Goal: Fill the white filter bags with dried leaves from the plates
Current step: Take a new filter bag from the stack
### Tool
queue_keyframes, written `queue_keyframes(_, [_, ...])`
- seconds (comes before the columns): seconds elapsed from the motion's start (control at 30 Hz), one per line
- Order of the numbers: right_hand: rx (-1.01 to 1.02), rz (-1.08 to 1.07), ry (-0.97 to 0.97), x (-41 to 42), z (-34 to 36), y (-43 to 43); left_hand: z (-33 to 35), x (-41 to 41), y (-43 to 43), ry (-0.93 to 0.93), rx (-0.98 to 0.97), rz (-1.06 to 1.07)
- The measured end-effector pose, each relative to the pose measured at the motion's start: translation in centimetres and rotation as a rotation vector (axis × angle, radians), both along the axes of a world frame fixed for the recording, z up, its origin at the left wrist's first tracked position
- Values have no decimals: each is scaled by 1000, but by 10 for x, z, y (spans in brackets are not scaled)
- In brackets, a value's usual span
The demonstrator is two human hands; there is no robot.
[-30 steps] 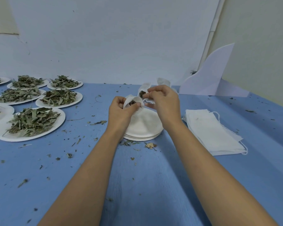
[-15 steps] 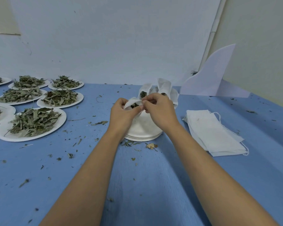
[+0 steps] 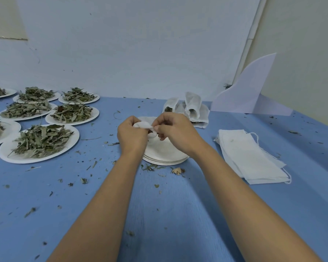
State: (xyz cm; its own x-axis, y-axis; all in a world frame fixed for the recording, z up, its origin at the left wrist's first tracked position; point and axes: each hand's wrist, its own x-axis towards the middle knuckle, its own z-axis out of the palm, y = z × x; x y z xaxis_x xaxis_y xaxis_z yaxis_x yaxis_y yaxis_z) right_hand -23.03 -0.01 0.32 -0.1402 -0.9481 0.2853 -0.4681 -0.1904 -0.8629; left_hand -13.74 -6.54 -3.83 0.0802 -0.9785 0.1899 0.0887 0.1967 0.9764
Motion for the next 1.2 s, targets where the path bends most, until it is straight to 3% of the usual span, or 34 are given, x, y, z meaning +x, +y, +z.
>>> queue_keyframes(0.1, [14,4,-20,0,-2,0,0,-1,1,-51,-30,43])
queue_keyframes(0.23, [-73,-234,-33,-6,-6,-7,4,-1,4,-39,-42,-99])
queue_keyframes(0.43, [20,-223,-360,-14,-10,-9,6,1,4,41,45,-335])
queue_keyframes(0.73, [103,-72,-391,-16,-14,-3,4,1,8,-233,-252,-148])
queue_keyframes(0.87, [111,-33,-405,-16,-13,-3,7,0,10,-288,-281,-100])
queue_keyframes(0.93, [58,-106,-328,-17,-14,-3,8,2,9,-336,-270,-18])
queue_keyframes(1.07, [-268,-504,140,-9,-16,-6,13,-3,16,-516,-259,180])
queue_keyframes(1.13, [-293,-534,354,-4,-20,-9,15,-11,23,-663,-343,180])
queue_keyframes(1.2, [-226,-577,427,-8,-22,-11,15,-13,22,-697,-333,130])
